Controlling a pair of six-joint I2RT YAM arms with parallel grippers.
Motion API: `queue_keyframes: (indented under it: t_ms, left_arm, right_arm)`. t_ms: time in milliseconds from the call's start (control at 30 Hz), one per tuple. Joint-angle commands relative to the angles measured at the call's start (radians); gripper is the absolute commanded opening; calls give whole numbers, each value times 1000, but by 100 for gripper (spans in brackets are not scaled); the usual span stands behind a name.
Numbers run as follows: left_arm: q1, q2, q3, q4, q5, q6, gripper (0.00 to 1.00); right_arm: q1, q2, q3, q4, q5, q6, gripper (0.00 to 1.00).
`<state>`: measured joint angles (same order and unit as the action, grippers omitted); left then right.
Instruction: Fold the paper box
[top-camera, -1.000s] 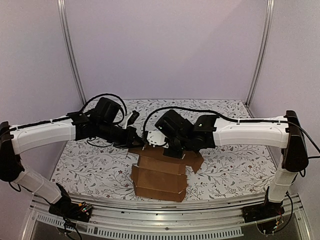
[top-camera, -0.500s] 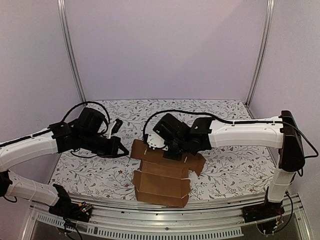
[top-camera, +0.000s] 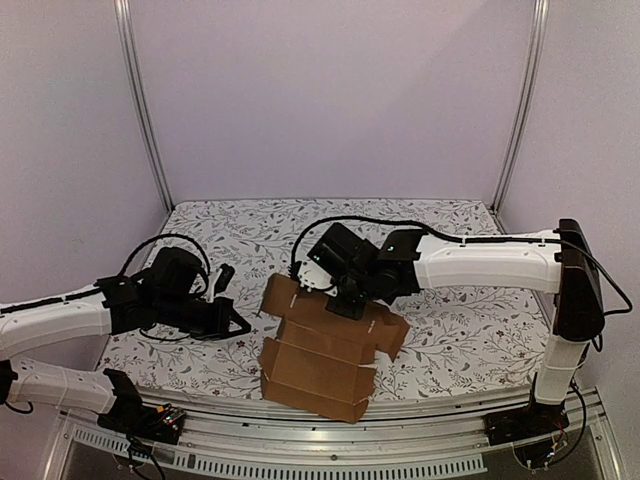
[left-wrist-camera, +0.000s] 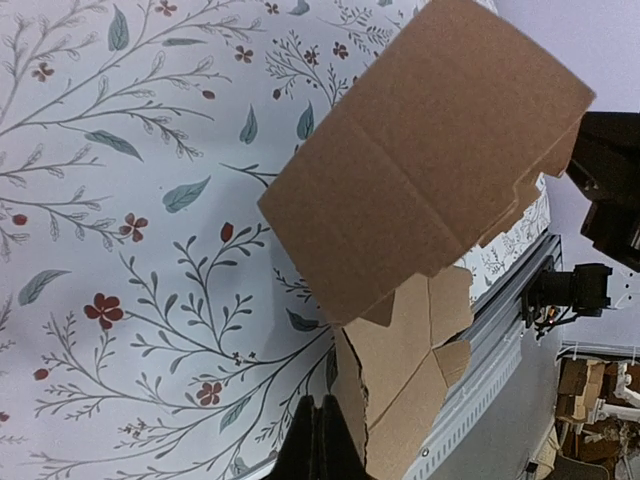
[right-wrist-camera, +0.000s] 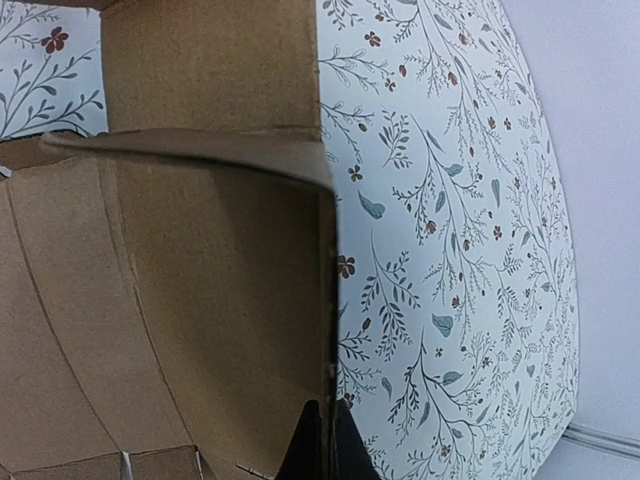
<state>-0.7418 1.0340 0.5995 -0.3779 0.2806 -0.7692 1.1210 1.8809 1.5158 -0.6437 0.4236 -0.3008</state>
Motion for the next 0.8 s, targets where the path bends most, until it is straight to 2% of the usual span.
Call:
queue_keyframes:
  t_ms: [0,400,767]
  left_arm:
    - [-15,17,-45,163,9,-42,0]
    - [-17,150,-53,348,30,-67,0]
    - [-46,222,-39,421,55,-78,0]
  right_arm:
    - [-11,-23,6,-2,-68,59,0]
    - [-12,-69,-47,59,-148,85,0]
    - [-11,-58,-49,76,-147,89,0]
